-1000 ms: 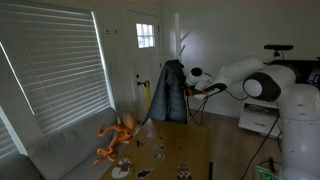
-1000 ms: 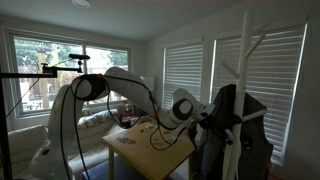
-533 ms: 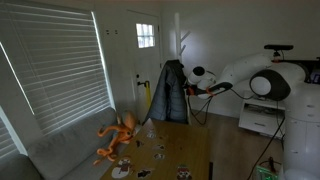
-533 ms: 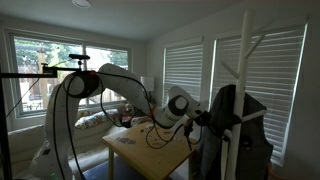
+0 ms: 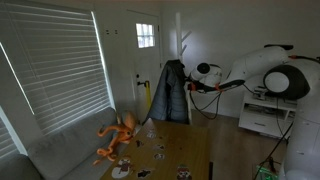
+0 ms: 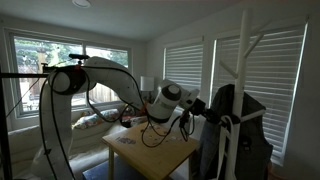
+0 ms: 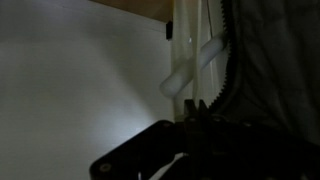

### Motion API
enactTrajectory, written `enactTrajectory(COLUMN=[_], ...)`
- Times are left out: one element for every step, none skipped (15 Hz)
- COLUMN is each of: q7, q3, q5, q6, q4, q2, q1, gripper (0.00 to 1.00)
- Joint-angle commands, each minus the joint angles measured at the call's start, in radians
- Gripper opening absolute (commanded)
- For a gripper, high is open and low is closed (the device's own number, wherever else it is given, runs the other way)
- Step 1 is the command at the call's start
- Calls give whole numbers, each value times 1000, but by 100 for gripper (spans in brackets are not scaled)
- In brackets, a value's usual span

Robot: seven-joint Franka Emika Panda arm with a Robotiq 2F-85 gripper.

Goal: Move the toe bag to the higher rack

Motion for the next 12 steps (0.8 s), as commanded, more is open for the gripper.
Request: enactTrajectory(q7=[161, 206, 242, 276, 300, 310, 324, 331, 343, 357, 369, 378], q3=[4, 12, 20, 29, 38, 48, 55, 65, 73, 82, 92, 110], q5=[-170, -220, -264, -304, -335, -351, -368, -375, -384, -395, -409, -419], q6=[-41, -56, -70, -90, -120, -155, -178, -201, -217, -231, -245, -254], q4=[-54, -60, -69, -74, -86, -105, -120, -134, -147, -158, -168, -174], q2=[-113, -138, -161, -180, -201, -223, -239, -257, -274, -290, -307, -322], q1=[19, 19, 19, 19, 19, 19, 17, 16, 15, 15, 15, 6], gripper=[1, 1, 1, 1, 1, 1, 1, 1, 1, 1, 1, 1])
